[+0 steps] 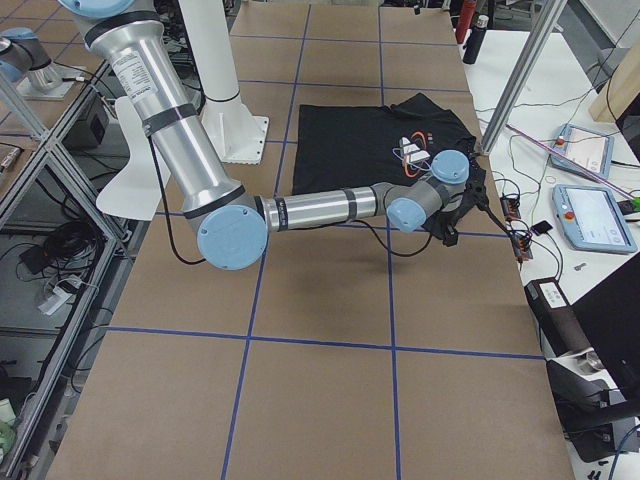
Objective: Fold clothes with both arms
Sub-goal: 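Lower the right gripper and grasp the sleeve near the collar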
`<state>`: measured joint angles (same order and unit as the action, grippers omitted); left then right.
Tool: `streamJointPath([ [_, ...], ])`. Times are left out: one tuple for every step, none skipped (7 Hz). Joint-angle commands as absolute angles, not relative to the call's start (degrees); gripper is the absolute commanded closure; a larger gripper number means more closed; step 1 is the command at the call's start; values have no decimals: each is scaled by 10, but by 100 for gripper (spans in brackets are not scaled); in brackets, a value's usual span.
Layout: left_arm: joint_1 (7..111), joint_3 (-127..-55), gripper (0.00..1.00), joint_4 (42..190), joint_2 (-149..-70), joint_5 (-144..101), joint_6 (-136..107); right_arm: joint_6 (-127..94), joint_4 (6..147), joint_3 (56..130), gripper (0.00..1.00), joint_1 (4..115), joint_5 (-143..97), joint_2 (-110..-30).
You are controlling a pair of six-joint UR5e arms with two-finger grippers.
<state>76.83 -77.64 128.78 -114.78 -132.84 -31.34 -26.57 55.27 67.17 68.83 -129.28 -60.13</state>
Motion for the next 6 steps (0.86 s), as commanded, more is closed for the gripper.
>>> streamJointPath([
  [757,-766,0,1360,-1150,-1318,-384,-272,538,623,1,644,-1226,-549],
  [752,-765,0,1366,-1150,-1297,-388,-277,506,594,2,634,-1213,-543],
  [749,-765,0,1366,-1150,-1296,-389,-277,438,545,2,631,-1213,-536],
  [749,-765,0,1367,-1154,-1296,-389,-277,424,539,1,625,-1213,-534],
  [748,-766,0,1367,-1154,-1296,-395,-278,424,536,1,621,-1213,-534],
  [748,-765,0,1367,-1154,-1296,-395,-279,425,527,4,614,-1213,-529],
])
